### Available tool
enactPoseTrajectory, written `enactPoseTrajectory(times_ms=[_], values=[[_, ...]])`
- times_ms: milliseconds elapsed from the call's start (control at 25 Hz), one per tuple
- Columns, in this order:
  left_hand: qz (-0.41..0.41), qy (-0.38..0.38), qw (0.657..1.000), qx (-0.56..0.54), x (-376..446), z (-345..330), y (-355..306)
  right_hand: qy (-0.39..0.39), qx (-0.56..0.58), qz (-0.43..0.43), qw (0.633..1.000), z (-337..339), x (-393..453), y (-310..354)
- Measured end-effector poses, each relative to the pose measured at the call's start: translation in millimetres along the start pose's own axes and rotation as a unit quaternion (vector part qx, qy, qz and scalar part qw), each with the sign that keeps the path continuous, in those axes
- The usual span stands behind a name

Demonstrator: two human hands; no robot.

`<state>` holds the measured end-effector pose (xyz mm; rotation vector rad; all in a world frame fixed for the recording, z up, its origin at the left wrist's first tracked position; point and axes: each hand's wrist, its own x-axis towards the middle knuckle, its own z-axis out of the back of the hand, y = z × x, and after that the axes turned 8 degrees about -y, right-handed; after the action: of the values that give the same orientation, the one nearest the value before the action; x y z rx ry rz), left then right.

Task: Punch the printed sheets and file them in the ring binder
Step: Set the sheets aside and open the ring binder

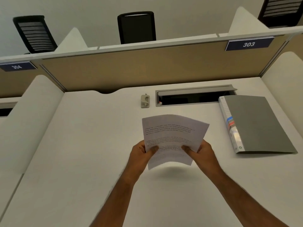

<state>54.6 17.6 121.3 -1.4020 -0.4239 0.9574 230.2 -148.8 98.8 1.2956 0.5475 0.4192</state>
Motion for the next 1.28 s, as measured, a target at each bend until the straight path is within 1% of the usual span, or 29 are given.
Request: enactPoseTrajectory(times_ms=[120,240,360,600,760,920,1080,1280], values=[[-0.026,-0.005,0.999,0.02,2,1,-4,-0.011,-0.003,0.019,1.0,2,2,5],[-0.021,0.029,0.999,0.035,1,0,4,0.0,-0.019,0.025,1.0,5,-3,-5],[-0.022,0.062,0.996,0.056,-4,-4,13,0.014,-0.029,0.006,0.999,6,-10,-19],[-0.036,0.042,0.996,0.074,0,-6,10,0.008,-0.032,0.009,0.999,8,-5,-16],[-0.026,0.054,0.995,0.078,-3,-9,11,0.018,-0.028,-0.01,0.999,5,-7,-27],[-0.018,0.042,0.996,0.078,-2,-10,14,0.018,-0.031,-0.011,0.999,3,-6,-28],[-0.01,0.058,0.995,0.081,-1,-13,16,0.019,-0.023,-0.028,0.999,0,-5,-35],[-0.004,0.055,0.995,0.078,-2,-15,17,0.021,-0.014,-0.03,0.999,-1,-6,-36]])
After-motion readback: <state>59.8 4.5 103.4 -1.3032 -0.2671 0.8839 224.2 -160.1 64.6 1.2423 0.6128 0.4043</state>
